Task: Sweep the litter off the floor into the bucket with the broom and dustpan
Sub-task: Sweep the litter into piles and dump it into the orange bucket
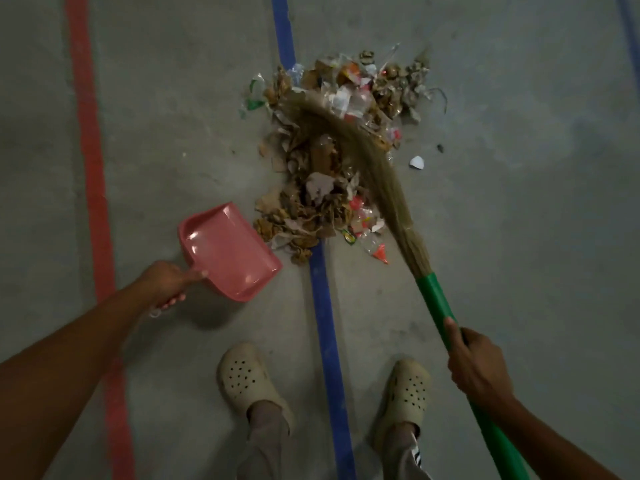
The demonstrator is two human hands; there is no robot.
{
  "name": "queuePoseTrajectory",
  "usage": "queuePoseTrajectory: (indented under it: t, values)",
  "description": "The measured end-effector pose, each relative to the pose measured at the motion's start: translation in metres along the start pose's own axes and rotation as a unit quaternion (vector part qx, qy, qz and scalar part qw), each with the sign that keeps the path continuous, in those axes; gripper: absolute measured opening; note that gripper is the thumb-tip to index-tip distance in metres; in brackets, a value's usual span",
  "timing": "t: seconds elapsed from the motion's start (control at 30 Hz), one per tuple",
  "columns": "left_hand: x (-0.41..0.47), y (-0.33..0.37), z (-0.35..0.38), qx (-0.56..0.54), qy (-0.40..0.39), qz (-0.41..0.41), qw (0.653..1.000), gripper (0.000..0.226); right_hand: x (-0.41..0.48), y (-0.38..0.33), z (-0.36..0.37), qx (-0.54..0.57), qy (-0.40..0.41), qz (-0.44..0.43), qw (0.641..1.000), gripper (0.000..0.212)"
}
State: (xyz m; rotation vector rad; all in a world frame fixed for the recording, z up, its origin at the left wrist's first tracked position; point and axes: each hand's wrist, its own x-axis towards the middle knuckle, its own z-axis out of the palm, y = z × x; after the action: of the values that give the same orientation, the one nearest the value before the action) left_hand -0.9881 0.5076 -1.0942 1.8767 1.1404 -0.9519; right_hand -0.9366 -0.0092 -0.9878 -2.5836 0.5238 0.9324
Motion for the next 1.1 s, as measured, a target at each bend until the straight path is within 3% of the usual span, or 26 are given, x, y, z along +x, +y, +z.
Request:
queuePoseTrajectory:
  t: [0.1, 0.27, 0.57, 0.73, 0.87, 1.0, 1.1]
  values:
    - [0.014, 0.013, 0.003, 0.028, -0.016, -0.006, 0.999, 0.062, 0.031, -0.002, 0.014, 0.04, 0.003, 0.046, 0.998, 0.055]
    - [0.036, 0.043, 0.026, 0.055, -0.037, 0.015, 0.998, 0.063, 0.087, -0.02, 0.058, 0.077, -0.059, 0.114, 0.989, 0.064]
    - [0.044, 0.101, 0.107, 0.002, -0.051, 0.077, 0.996, 0.059, 0.083, -0.002, 0.084, -0.002, -0.092, 0.032, 0.995, 0.061]
    - [0.034, 0.1, 0.121, -0.042, -0.036, 0.072, 0.996, 0.057, 0.078, 0.04, 0.056, 0.022, -0.006, 0.029, 0.999, 0.089]
    - [0.042, 0.086, 0.11, -0.054, 0.018, 0.065, 0.996, 0.061, 0.099, 0.018, 0.035, 0.054, -0.017, 0.056, 0.997, 0.064]
    - [0.052, 0.085, 0.098, -0.083, 0.029, 0.061, 0.994, 0.056, 0.149, -0.033, 0.034, 0.114, -0.054, 0.099, 0.987, 0.063]
    - [0.058, 0.104, 0.093, -0.026, -0.006, 0.058, 0.998, 0.059, 0.173, -0.066, 0.044, 0.137, -0.061, 0.098, 0.984, 0.061]
